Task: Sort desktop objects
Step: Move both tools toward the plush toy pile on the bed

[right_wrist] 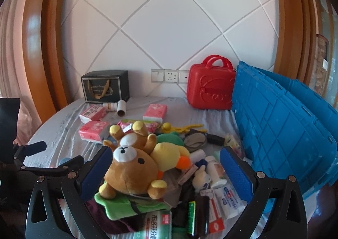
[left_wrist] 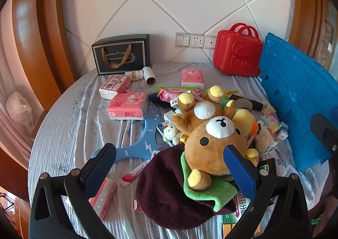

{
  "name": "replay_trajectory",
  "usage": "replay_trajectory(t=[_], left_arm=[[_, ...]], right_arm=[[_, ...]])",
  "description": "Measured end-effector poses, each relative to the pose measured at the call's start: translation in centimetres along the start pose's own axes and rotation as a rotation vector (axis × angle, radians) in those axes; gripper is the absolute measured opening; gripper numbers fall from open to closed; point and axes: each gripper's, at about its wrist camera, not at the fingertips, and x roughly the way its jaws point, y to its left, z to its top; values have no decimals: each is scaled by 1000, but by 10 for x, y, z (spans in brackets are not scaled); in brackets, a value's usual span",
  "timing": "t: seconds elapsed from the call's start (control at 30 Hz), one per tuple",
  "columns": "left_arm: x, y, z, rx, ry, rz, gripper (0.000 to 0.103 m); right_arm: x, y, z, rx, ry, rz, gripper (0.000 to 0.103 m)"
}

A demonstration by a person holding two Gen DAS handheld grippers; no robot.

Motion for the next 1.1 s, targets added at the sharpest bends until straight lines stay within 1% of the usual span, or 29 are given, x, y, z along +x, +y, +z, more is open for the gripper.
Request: replay_trajectory(t=[0.13,0.23,0.4,0.47,0.63,0.73,0.9,1.0,1.1], left_arm=[[11,-9,0,24,12,-24,103],[22,-19,1,27,29,-39,103],[29,-35,4,19,34,-36,103],[28,-40,7,21,26,-33,103],[28,-41,11,-5,13,-7,103],[32,-43,8,-8,20,-1,103],[48,-49,-8,-13,50,4,103],[66,-61,-17,5,94,4,103],[84,-69,-20,18,100,3,103]], right_arm=[[5,-6,-3,7,12,-30,103],[9,-18,-8,16,30,-55,103],[17,-33,-6,2,33,-44,103],[18,-38,-1,-2,18,-31,103],[24,-46,7,-2,-4,-9,103],[29,-52,6,-6,-8,-20,103],[40,-67,-3,-4,31,-32,103],[48,-73,-11,-2,54,-29,103],[58,-74,-17,-10,74,-23,103]])
